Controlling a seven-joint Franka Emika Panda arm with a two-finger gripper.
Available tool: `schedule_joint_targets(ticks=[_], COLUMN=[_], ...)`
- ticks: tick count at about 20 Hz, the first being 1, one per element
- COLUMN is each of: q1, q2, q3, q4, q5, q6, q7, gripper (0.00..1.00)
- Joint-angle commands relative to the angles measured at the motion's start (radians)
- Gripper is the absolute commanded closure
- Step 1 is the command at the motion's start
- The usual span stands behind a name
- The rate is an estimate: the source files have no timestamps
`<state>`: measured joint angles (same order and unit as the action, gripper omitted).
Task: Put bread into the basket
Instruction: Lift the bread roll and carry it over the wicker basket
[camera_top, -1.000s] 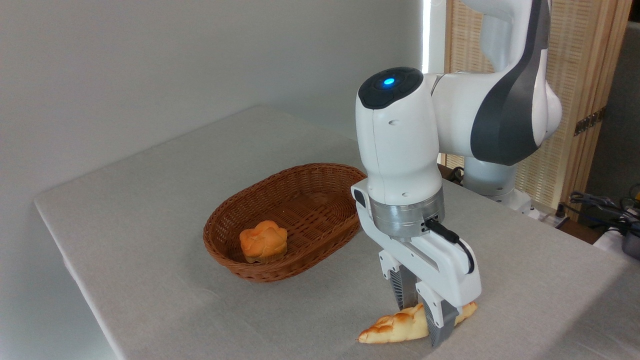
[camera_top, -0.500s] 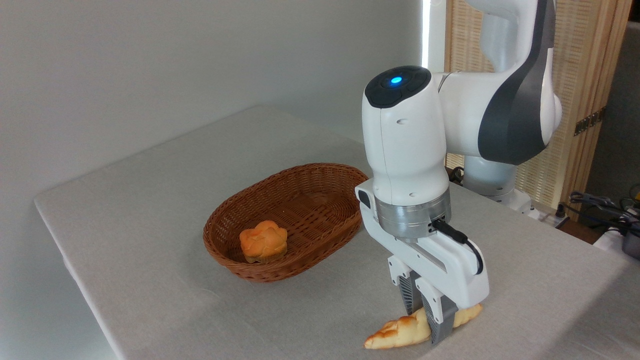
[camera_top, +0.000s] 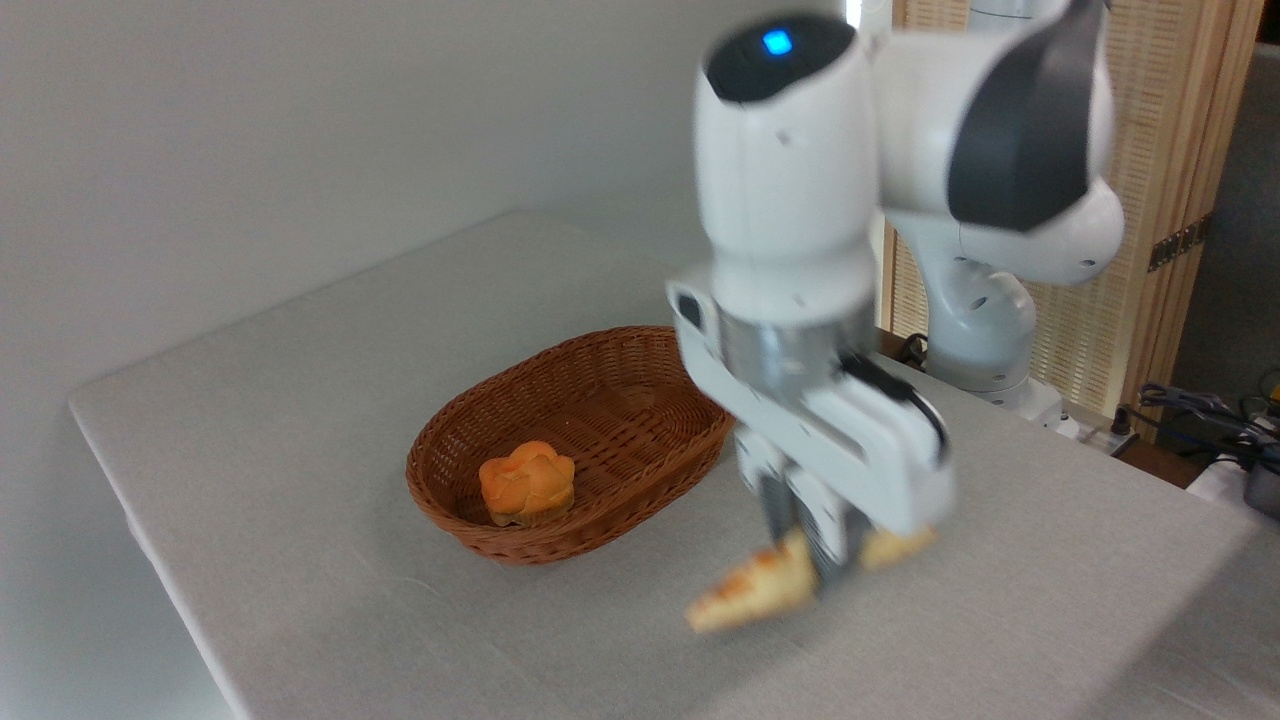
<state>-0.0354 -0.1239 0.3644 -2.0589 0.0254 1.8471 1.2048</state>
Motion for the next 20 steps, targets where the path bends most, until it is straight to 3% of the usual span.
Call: schedule_joint_targets(ticks=[1, 3, 7, 8, 12, 13, 16, 17, 20], q1=[-0.006, -0.008, -0.011, -0.012, -0.014, -0.014, -0.015, -0.02, -0.02], q2=[-0.039, -0.062, -0.063, -0.06, -0.049, -0.039, -0.011, -0.01, -0.006], q3=[-0.077, -0.166, -0.358, -0.39, -0.527, -0.545, -0.548, -0.548, -0.548], q4=[0.083, 0.083, 0.077, 0.074, 0.019, 0.008, -0.001, -0.01, -0.024], q5=[-0.109, -0.183, -0.237, -0.264, -0.275, -0.275, -0.292, -0.304, -0.311], q6=[-0.19, -0.215, -0.229, -0.227, -0.217, -0.209, -0.169, -0.161, -0.154], q7=[-0.135, -0.276, -0.505, -0.542, -0.608, -0.608, -0.616, -0.616, -0.616], gripper=[0.84, 0.84, 0.78, 0.78, 0.71, 0.59, 0.05, 0.0, 0.0])
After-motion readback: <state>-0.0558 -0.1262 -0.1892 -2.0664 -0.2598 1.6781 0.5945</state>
